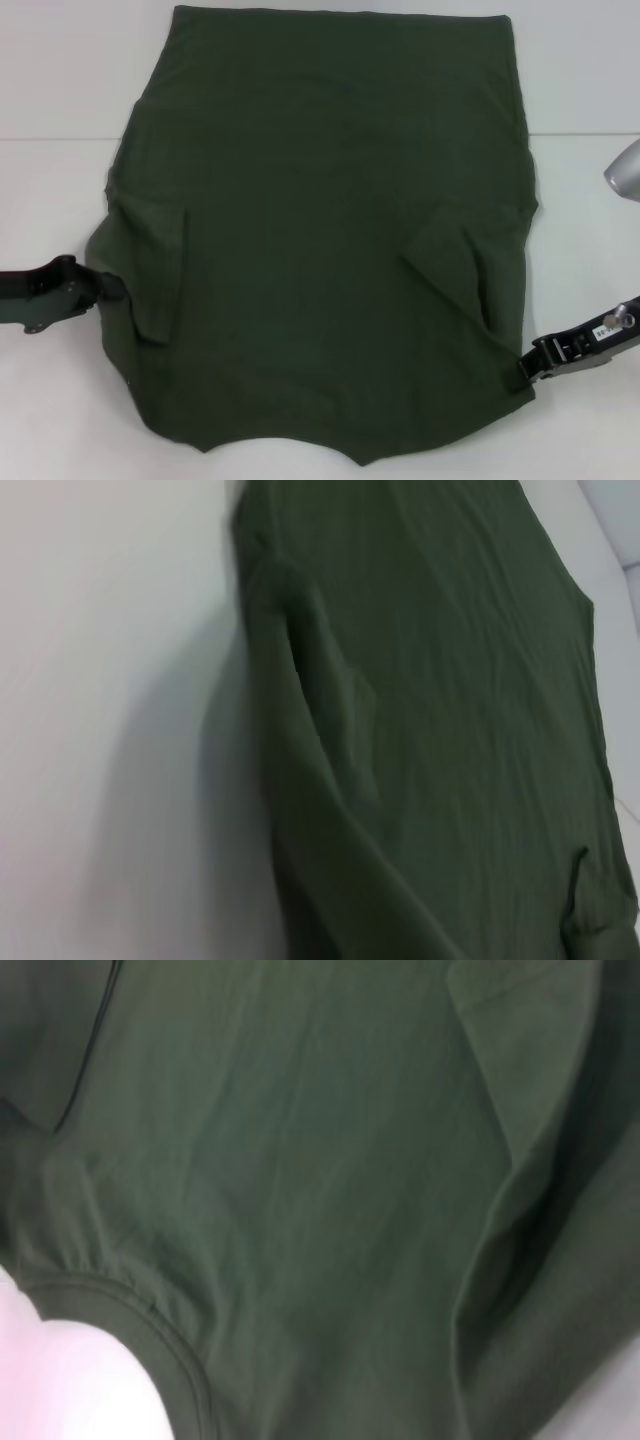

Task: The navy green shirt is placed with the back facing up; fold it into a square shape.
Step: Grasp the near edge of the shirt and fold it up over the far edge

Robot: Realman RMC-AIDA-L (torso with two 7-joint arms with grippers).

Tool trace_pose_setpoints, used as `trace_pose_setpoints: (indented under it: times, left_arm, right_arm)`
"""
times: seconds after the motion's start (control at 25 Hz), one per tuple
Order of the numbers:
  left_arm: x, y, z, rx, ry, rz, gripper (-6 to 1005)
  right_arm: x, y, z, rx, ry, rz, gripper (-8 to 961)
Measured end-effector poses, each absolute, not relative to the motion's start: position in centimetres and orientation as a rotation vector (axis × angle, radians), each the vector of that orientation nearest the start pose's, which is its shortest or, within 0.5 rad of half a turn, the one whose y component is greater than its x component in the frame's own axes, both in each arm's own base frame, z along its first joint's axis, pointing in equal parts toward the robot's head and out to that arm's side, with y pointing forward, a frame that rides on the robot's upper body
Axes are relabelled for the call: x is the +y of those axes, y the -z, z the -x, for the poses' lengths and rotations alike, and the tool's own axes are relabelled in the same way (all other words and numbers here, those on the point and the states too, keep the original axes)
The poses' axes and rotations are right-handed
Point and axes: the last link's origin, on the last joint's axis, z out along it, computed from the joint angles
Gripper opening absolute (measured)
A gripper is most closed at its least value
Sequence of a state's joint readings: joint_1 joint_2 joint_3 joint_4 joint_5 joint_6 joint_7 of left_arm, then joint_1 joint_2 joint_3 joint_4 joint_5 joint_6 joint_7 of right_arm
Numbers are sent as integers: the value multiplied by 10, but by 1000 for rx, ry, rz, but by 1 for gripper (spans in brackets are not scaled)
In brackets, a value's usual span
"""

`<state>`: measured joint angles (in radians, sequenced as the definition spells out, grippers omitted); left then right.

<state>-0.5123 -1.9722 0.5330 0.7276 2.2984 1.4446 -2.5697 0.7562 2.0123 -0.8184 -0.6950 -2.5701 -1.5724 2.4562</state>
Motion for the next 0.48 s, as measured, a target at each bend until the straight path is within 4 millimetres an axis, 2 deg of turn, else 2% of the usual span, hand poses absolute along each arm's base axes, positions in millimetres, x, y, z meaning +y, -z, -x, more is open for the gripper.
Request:
trace_pose_setpoints:
  times: [0.08,0.48]
  left_arm:
    - [336,-65,333,2505,-644,-2260,31]
    - [308,-83,339,2469,-565,-2256,31]
  right_arm:
    - [358,-7,-260,1740,197,2490,60]
    - [351,-23,-260,1796,222,2523,45]
